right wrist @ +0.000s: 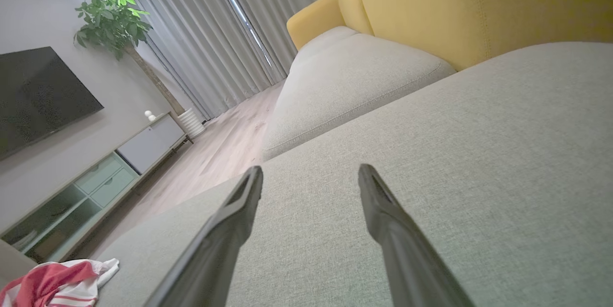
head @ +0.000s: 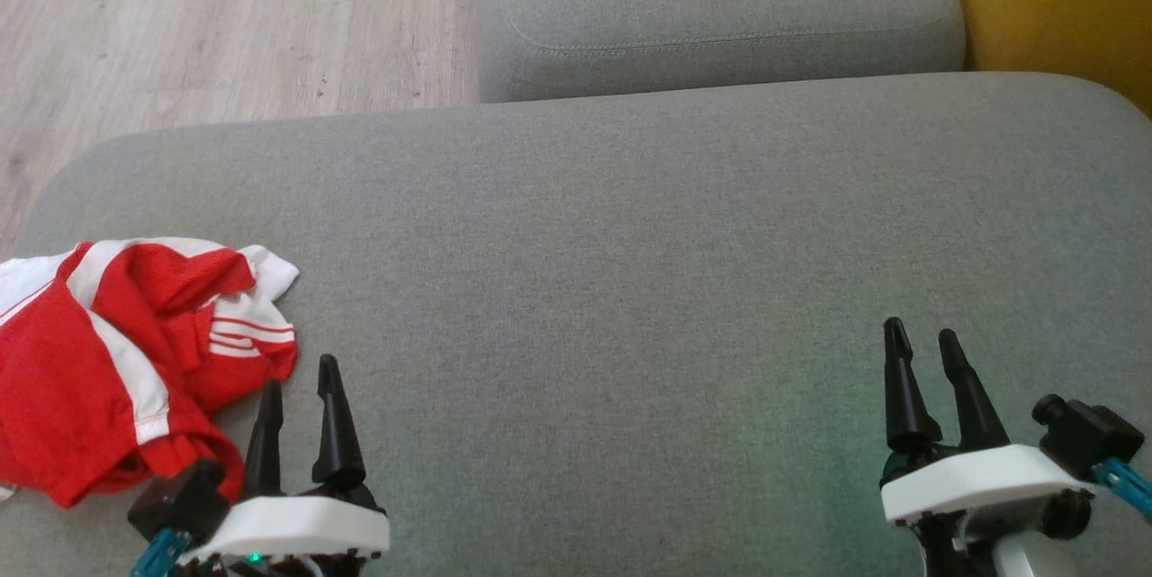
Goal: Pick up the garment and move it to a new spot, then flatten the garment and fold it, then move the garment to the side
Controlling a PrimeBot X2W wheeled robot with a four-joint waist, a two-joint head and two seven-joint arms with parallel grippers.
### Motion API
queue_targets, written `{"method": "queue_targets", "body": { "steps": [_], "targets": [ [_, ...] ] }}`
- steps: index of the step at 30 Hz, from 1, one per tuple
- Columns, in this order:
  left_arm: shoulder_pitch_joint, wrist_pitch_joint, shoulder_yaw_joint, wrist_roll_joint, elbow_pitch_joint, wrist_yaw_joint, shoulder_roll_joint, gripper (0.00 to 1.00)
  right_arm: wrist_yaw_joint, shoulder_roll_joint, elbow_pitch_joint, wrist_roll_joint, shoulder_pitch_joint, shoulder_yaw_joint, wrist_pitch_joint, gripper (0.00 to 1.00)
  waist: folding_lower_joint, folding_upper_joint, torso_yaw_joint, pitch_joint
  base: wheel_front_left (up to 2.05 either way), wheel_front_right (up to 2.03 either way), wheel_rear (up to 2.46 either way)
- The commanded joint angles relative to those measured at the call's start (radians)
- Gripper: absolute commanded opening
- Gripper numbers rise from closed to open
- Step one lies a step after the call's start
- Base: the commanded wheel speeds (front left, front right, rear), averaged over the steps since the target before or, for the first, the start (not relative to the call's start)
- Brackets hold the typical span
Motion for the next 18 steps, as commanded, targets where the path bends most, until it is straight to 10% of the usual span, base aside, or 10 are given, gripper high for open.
{"method": "queue_targets", "body": {
  "steps": [1, 18],
  "targets": [
    [-0.033, -0.020, 0.015, 0.038, -0.044, 0.009, 0.006, 1.00, 0.005, -0.010, -0.041, -0.045, -0.018, 0.020, -0.018, 1.00, 0.0000, 0.0000, 0.000, 0.000, 0.00, 0.00, 0.00],
    [-0.039, -0.070, 0.016, 0.217, -0.028, 0.014, 0.007, 1.00, 0.006, -0.008, -0.037, -0.280, -0.019, 0.026, -0.068, 1.00, 0.0000, 0.0000, -0.004, 0.005, 0.00, 0.00, 0.00]
  ]
}}
